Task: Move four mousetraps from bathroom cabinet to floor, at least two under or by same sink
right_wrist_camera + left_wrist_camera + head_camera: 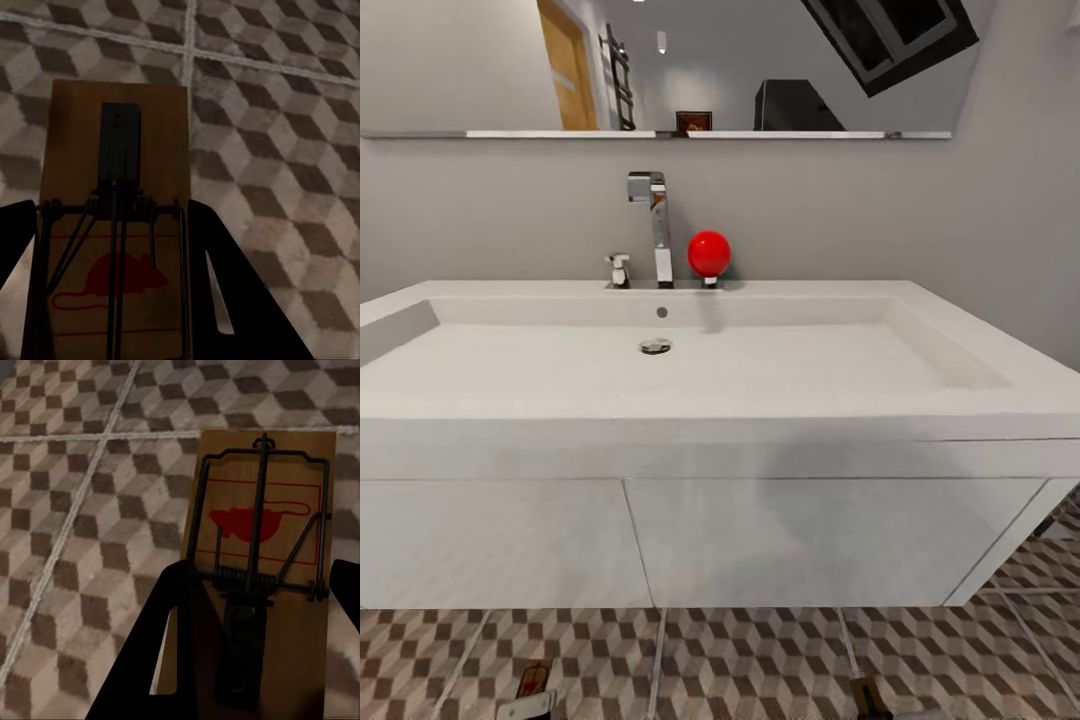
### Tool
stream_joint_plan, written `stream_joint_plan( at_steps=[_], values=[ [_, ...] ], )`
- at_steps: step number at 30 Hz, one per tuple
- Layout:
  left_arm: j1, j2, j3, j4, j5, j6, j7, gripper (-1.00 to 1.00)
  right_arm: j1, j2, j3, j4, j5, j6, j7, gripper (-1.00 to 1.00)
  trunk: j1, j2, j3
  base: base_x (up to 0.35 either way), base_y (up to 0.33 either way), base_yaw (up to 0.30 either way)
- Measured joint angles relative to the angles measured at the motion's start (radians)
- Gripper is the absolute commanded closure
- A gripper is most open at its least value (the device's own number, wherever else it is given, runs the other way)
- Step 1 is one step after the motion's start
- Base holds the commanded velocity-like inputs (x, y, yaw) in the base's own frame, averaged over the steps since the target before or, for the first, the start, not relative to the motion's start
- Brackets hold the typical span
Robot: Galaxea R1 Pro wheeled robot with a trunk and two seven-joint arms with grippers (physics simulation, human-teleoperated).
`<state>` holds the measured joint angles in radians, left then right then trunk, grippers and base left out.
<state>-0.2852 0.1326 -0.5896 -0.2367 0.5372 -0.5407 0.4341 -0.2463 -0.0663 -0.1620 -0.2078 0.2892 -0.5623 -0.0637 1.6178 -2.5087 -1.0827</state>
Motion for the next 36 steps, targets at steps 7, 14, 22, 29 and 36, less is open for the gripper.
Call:
stream_joint_plan(
  at_steps=[7,14,22,29,36],
  values=[
    [0.0,0.0,0.0,0.0,0.0,0.0,0.0,1.0,0.0,0.0,0.0,0.0,0.0,0.0,0.0,1.0,0.003,-0.002,-0.027,0.0,0.0,0.0],
    [0.0,0.0,-0.001,-0.001,0.001,0.0,0.0,1.0,0.0,0.0,-0.001,-0.001,0.0,-0.001,0.0,1.0,0.004,-0.002,-0.039,0.0,0.0,0.0],
    [0.0,0.004,-0.005,-0.014,0.001,0.006,-0.007,1.0,-0.002,0.0,-0.002,-0.033,0.0,0.001,0.0,1.0,0.004,-0.002,-0.039,0.0,0.0,0.0],
    [-0.002,0.013,-0.004,-0.104,-0.005,0.038,-0.008,1.0,-0.017,0.001,-0.002,-0.071,-0.002,0.008,0.0,1.0,0.004,-0.002,-0.039,0.0,0.0,0.0],
    [-0.008,0.014,0.123,-0.222,-0.014,0.232,-0.009,1.0,-0.042,0.002,-0.003,-0.084,-0.005,0.011,0.0,1.0,0.004,-0.002,-0.039,0.0,0.0,0.0]
  ],
)
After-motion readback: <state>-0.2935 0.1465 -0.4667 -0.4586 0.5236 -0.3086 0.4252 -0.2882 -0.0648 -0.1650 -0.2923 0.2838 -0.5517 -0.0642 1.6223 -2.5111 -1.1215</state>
